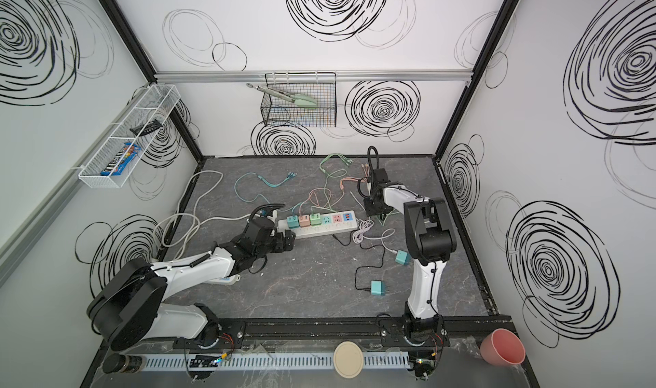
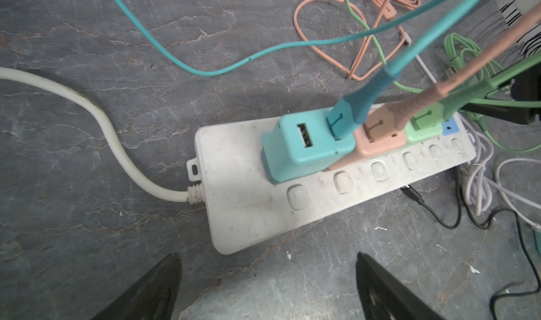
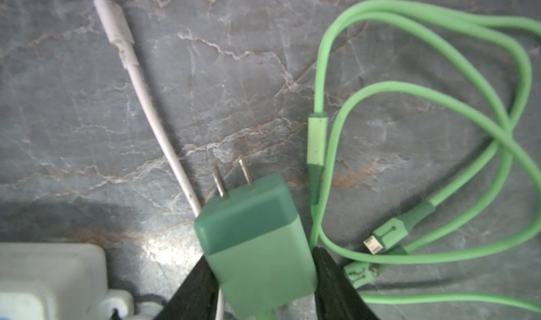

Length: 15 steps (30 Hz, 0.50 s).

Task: Insert plugs into power strip
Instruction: Pick up the plug from the top-right of the table.

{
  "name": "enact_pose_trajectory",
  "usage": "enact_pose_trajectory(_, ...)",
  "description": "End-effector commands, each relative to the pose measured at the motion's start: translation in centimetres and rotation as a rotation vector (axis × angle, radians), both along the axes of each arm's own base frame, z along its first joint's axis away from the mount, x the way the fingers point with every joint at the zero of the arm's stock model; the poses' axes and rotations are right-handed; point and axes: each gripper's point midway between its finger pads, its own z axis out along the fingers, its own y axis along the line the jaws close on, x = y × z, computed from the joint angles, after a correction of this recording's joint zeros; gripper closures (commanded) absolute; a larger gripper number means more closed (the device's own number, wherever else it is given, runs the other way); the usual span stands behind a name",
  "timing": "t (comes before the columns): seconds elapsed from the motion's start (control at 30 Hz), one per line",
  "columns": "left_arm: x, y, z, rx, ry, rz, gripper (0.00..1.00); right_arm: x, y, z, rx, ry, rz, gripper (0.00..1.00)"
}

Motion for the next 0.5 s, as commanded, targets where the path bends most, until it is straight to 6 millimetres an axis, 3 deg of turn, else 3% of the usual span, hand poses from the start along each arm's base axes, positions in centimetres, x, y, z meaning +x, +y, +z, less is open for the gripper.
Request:
enact_pose_trajectory(0.0,0.9,-1.4,1.7,-0.034,-0.048,-0.033,0.04,-0.4,-0.8,0.5,-0.037,-0.018,-0.017,0.59)
enact_pose_trajectory(0.23,1.3,-2.8,5.8,-0.079,-0.127,-0.105,0.04,0.9,-0.4,7.7,-0.063,-0.288,0.021,0.62)
enact_pose_trajectory(0.4,1.4,-4.5,9.6,-0.091,-0.177,-0.215,0.04,0.2,2.5,13.4,-0.054,-0.487,0.159,0.62)
enact_pose_trajectory(0.47,1.2,-5.9,11.0,-0.099,-0.178,-0.311,0.02,-0.6,4.7,15.1,-0.051,-0.551,0.267,0.62)
